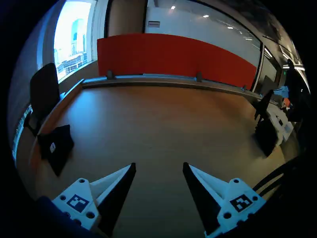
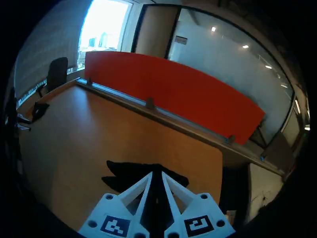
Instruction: Fold towel
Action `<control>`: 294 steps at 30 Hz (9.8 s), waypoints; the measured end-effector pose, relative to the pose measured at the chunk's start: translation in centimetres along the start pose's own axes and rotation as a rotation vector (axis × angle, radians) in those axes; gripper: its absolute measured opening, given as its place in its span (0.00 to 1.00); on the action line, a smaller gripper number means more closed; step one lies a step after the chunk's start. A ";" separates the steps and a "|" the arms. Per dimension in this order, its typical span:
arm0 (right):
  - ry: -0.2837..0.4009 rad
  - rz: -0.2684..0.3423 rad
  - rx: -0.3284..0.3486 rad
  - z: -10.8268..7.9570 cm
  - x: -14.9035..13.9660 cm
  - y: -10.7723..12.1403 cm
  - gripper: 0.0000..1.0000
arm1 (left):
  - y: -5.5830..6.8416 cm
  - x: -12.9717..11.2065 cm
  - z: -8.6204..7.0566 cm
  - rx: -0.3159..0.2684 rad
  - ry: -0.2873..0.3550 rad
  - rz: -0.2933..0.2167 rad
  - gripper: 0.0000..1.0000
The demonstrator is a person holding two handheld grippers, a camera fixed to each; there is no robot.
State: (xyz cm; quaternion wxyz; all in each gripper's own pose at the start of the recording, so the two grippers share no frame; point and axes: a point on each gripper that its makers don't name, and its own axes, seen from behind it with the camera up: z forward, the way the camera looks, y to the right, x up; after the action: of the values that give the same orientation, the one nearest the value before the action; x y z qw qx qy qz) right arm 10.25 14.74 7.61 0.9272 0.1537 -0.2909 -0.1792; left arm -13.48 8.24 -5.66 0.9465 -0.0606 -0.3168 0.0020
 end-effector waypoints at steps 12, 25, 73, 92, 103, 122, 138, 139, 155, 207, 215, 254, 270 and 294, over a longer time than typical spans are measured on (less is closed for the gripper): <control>-0.031 0.031 -0.025 -2.5 -3.6 0.5 0.09 | 0.6 0.2 0.0 -0.013 -0.002 0.016 0.88; -0.129 0.124 -0.089 -6.6 -12.2 1.1 0.09 | 1.8 0.1 0.3 -0.043 -0.007 0.039 0.88; -0.383 0.401 -0.241 -4.2 -29.6 2.0 0.09 | 0.7 -0.7 -0.7 -0.008 -0.020 0.064 0.88; -0.343 0.416 -0.294 -5.5 -28.8 2.6 0.44 | 1.0 -0.5 -0.3 -0.013 -0.018 0.056 0.88; -0.342 0.407 -0.297 -6.3 -28.9 2.1 0.70 | 1.2 -0.4 -0.3 -0.023 -0.014 0.059 0.88; -0.310 0.381 -0.307 -7.2 -27.4 1.1 0.97 | 0.8 -0.4 -0.8 -0.033 -0.002 0.052 0.88; -0.244 0.367 -0.336 -7.9 -24.5 0.4 1.00 | 0.4 0.0 -1.0 -0.043 0.013 0.050 0.88; -0.233 0.367 -0.342 -7.9 -24.1 0.4 1.00 | 0.3 0.1 -1.0 -0.044 0.015 0.049 0.88; 0.076 0.391 -0.444 -9.3 -15.2 0.7 1.00 | 0.0 1.3 -0.9 -0.044 0.047 0.020 0.88; 0.460 0.345 -0.338 -8.5 3.8 -10.2 1.00 | -3.8 16.0 -3.3 0.035 0.498 -0.028 0.88; 0.491 0.356 -0.306 -7.2 6.1 -13.9 1.00 | -4.2 16.6 -3.6 0.030 0.524 -0.036 0.87; 0.518 0.386 -0.374 -7.4 8.0 -17.1 1.00 | -6.9 13.2 -1.7 0.090 0.666 0.070 0.88; 0.561 0.389 -0.380 -5.5 6.1 -18.6 1.00 | -8.4 7.8 2.6 0.099 0.711 0.029 0.88; 0.557 0.365 -0.383 -2.8 3.5 -19.8 1.00 | -9.4 3.3 6.5 0.112 0.725 0.015 0.88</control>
State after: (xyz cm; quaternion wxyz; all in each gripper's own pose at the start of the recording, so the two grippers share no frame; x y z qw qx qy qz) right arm 9.80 -3.78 -0.63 0.9993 -0.0338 -0.0115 -0.0135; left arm -15.04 -0.23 2.54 0.9991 -0.0078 0.0405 0.0048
